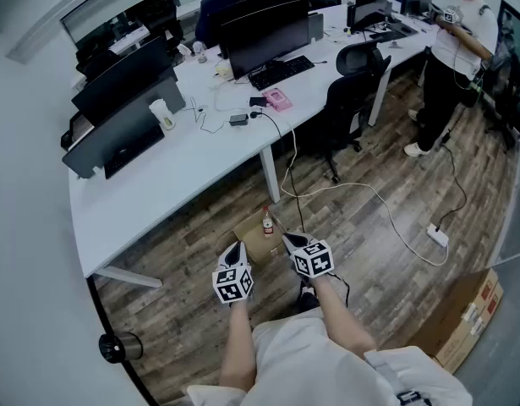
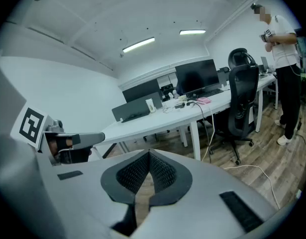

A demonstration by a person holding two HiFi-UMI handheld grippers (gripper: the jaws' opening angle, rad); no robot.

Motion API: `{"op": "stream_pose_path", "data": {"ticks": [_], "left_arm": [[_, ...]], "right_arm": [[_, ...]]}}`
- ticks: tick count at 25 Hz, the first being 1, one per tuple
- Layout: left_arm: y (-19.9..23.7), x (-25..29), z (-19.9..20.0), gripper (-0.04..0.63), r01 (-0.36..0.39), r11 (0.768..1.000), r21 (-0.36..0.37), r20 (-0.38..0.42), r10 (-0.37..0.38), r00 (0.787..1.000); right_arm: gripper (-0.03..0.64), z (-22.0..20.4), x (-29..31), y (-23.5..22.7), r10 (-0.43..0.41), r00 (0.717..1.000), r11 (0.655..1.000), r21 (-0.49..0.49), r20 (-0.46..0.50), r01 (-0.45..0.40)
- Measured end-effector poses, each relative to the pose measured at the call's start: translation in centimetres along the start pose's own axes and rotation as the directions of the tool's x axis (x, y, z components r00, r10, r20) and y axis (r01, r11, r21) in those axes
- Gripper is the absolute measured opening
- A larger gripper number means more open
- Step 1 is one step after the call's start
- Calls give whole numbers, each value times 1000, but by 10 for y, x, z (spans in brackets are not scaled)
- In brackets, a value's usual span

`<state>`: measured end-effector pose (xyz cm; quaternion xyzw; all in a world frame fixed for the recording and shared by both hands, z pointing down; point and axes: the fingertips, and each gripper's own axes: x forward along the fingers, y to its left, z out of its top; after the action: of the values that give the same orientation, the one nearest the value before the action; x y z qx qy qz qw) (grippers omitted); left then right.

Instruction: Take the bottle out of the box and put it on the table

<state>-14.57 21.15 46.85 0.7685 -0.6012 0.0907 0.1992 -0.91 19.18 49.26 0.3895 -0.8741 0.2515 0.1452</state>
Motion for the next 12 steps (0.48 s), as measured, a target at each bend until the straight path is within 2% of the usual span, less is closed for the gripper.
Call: {"op": "stream_pose_path", "data": {"ticks": [12], "left_arm": [[4,51,17,14,0,1000,14,-19,0,1000]], "right_arm": [[38,32,39,-30,28,999,999,-40,-15,-29]]}}
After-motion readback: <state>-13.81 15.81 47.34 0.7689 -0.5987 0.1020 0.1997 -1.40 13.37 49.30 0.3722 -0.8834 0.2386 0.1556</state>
